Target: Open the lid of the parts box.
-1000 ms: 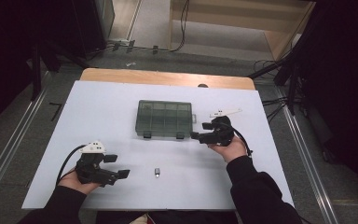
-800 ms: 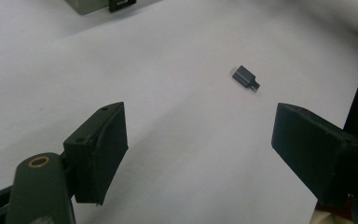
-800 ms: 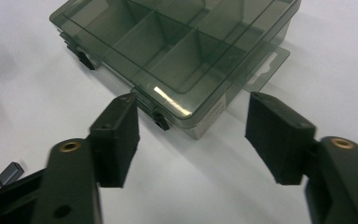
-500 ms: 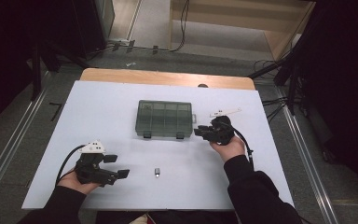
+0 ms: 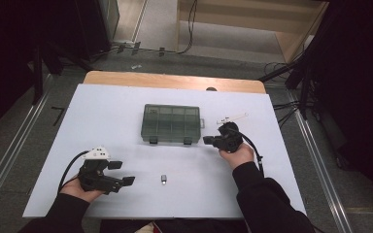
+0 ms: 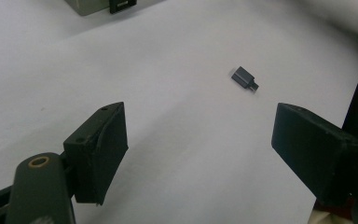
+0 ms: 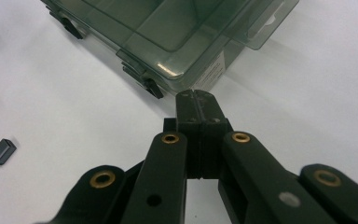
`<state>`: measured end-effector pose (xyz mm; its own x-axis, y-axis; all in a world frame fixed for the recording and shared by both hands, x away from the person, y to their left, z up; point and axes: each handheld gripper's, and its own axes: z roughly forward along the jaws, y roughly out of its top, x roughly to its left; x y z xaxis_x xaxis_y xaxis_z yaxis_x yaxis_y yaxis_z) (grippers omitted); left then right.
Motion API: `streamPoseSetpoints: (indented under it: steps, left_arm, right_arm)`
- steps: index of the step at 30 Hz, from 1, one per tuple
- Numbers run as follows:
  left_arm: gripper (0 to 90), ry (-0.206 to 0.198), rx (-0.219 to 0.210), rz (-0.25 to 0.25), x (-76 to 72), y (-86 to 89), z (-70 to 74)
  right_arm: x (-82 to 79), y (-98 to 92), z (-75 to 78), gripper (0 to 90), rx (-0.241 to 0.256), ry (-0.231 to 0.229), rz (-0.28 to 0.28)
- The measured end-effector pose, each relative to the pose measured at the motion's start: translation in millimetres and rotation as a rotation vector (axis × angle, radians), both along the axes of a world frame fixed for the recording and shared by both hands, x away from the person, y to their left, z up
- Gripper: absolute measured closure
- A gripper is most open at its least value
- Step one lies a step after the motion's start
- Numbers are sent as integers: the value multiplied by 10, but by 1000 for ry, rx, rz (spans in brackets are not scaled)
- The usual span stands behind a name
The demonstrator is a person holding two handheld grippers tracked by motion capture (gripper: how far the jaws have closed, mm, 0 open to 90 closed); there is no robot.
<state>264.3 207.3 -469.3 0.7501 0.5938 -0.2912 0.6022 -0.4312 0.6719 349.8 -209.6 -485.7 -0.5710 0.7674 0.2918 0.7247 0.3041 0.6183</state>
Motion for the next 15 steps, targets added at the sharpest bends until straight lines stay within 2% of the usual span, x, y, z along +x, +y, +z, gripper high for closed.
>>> streamPoseSetpoints:
  steps: [15]
  left_arm:
    - [190,1,2,-2,1,-6,-4]
  right_arm:
    - [33,54,-57,875,-14,6,5]
